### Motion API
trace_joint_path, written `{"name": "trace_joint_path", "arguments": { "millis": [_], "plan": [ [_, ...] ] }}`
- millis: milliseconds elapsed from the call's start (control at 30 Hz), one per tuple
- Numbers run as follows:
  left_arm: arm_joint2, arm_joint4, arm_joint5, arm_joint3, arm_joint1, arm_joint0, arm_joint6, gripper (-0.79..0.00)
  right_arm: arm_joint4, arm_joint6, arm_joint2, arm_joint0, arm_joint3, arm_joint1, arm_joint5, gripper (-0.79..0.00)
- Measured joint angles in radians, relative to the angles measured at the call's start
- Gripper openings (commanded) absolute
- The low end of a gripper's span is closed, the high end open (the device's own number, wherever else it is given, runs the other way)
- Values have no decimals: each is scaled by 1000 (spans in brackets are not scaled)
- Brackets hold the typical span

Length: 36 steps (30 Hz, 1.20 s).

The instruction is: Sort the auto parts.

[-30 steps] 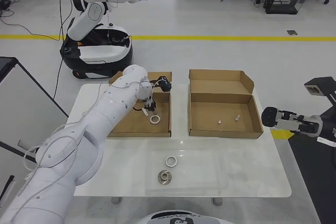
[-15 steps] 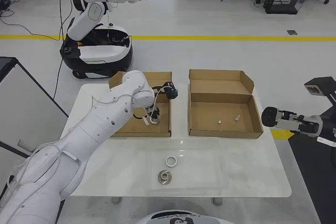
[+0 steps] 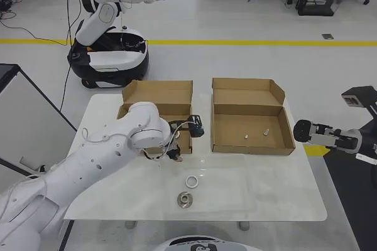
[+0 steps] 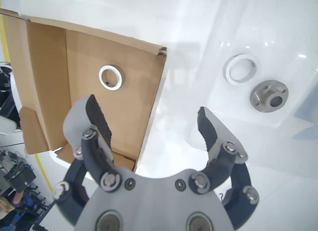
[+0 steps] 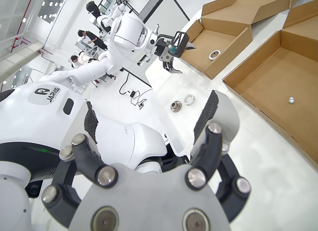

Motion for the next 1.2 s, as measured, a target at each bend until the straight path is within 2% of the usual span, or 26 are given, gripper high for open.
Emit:
{"name": "trace_joint_path", "arguments": {
  "millis": [200, 300, 600, 767, 800, 1200],
  "plan": [
    [33, -64, -10, -49, 57, -46, 10, 0, 0, 0, 0, 0, 0, 0, 0, 0],
    [30, -78, -18, -61, 75, -57, 18, 0, 0, 0, 0, 0, 0, 0, 0, 0],
    [88, -154, -45, -112, 107, -89, 45, 0, 0, 0, 0, 0, 0, 0, 0, 0],
    [111, -226, -58, -169, 124, -111, 58, 0, 0, 0, 0, 0, 0, 0, 0, 0],
    [115, -239, -53, -176, 129, -115, 53, -28, 0, 0, 0, 0, 0, 0, 0, 0],
    [111, -264, -53, -170, 151, -121, 54, 0, 0, 0, 0, 0, 0, 0, 0, 0]
  ]
}}
